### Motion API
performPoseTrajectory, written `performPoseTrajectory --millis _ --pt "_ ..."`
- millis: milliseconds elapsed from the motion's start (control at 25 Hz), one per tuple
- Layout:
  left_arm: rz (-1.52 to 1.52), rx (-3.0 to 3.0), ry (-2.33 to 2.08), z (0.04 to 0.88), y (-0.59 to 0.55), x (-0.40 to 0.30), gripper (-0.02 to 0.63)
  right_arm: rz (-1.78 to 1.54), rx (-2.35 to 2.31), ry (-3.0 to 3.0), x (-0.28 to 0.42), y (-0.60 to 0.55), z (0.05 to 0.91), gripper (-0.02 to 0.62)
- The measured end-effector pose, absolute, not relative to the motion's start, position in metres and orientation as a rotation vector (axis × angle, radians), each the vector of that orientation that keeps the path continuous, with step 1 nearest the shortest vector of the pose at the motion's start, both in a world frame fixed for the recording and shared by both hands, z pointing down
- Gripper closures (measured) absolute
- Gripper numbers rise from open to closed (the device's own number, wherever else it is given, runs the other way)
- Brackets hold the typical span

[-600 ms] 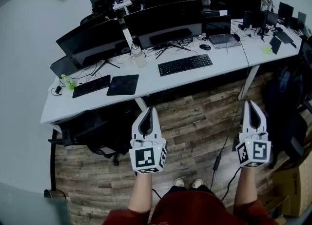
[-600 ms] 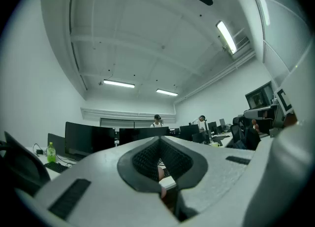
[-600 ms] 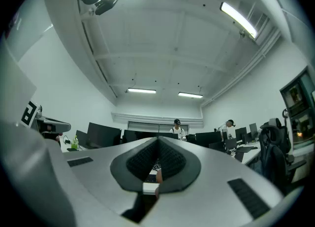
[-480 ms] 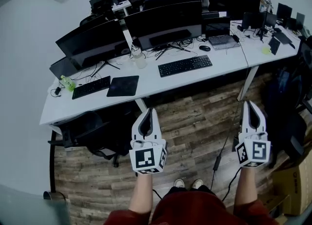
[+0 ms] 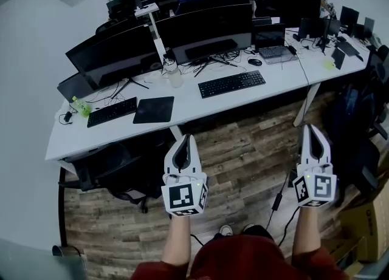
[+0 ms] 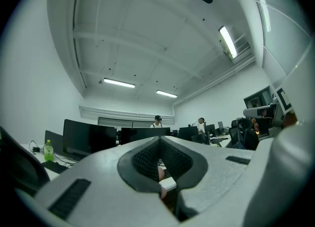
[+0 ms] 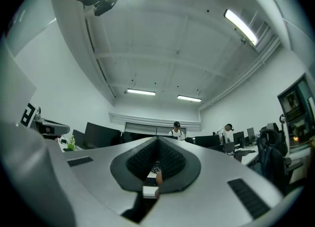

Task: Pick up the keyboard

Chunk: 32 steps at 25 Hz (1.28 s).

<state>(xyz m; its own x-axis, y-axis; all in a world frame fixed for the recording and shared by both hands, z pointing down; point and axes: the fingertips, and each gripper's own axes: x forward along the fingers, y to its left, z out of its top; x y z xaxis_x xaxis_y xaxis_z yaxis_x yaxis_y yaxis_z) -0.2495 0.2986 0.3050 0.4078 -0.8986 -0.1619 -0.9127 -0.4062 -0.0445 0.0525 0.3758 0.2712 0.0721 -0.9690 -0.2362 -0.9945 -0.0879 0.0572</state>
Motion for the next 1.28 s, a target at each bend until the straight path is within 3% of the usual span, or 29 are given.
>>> performPoseTrajectory --millis 600,1280 --pt "0.104 -2.523 1.655 0.32 0.257 -0.255 0.6 0.266 -2.193 2.073 0.042 0.323 0.292 0.597" --pt "0.025 -2.481 1.7 0.322 0.118 -0.153 0.598 0.207 -2.148 2.09 0.153 0.177 0.305 0.594"
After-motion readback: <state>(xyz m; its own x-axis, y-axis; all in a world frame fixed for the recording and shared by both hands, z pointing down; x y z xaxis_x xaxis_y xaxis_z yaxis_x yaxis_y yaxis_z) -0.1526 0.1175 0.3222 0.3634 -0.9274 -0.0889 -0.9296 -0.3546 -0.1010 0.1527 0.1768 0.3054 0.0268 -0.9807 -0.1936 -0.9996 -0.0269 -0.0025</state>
